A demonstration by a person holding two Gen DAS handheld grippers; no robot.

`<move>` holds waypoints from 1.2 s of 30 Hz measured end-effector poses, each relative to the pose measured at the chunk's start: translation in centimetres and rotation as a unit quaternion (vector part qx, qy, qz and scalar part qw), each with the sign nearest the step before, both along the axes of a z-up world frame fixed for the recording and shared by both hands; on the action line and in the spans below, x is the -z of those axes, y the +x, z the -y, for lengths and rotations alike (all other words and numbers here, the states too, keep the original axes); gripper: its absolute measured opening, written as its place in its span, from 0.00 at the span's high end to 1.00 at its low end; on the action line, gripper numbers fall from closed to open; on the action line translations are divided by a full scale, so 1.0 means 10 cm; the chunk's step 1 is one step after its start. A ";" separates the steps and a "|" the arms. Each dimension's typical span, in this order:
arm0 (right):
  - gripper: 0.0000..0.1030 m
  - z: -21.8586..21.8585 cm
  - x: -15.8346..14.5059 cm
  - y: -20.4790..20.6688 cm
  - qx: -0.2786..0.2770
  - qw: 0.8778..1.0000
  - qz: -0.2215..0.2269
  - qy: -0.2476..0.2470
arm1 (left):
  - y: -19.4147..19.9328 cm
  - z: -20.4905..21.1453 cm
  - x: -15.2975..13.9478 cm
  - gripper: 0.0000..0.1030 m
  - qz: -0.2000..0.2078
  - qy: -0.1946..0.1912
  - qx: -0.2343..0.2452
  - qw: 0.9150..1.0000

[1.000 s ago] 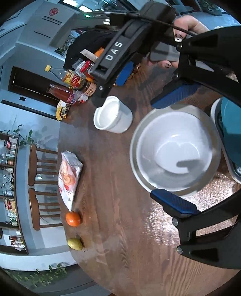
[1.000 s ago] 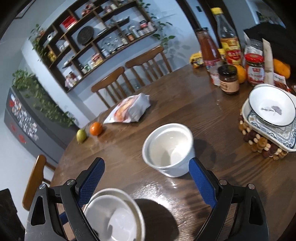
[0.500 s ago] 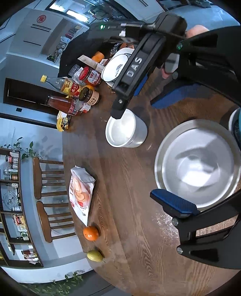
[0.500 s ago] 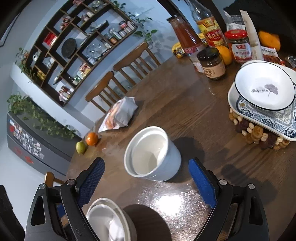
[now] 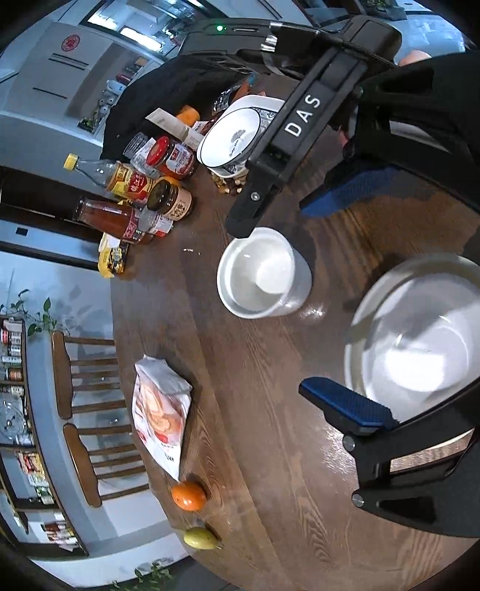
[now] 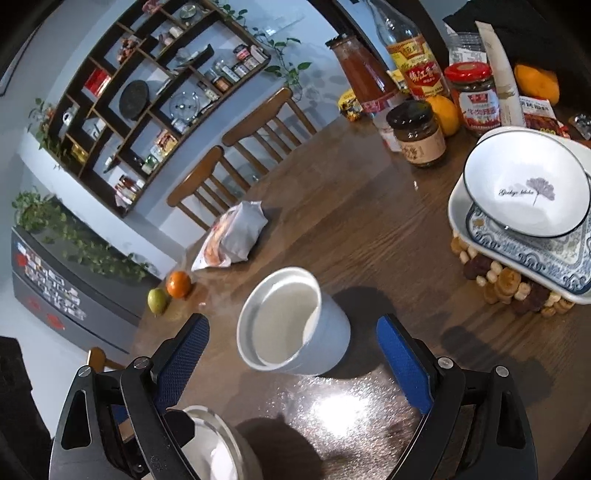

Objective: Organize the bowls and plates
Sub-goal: 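Move the right tool to the white ceramic pot and grasp its rim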

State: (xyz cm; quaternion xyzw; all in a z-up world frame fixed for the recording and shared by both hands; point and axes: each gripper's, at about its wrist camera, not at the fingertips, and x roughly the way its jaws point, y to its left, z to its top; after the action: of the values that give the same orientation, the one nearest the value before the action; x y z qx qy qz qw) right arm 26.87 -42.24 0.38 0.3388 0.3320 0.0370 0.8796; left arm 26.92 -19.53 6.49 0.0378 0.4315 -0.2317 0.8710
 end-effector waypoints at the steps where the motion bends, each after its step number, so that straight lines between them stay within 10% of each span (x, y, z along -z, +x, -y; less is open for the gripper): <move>1: 0.10 0.02 0.00 0.01 0.001 1.000 0.000 0.002 | 0.01 0.01 -0.01 0.15 -0.001 -0.003 0.002 1.000; 12: 0.10 0.11 -0.36 0.33 -0.036 0.999 -0.003 -0.018 | 0.24 0.19 -0.02 0.16 -0.008 -0.017 0.012 1.000; 36: 0.39 -0.01 0.10 0.52 -0.068 0.997 -0.036 -0.013 | 0.38 0.43 0.47 0.24 -0.046 0.029 0.042 0.998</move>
State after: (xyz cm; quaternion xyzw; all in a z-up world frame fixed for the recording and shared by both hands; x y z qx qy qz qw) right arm 32.04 -42.18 -0.60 0.3049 0.3859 0.0800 0.8670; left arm 30.69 -23.87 1.81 0.0705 0.4760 -0.2570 0.8381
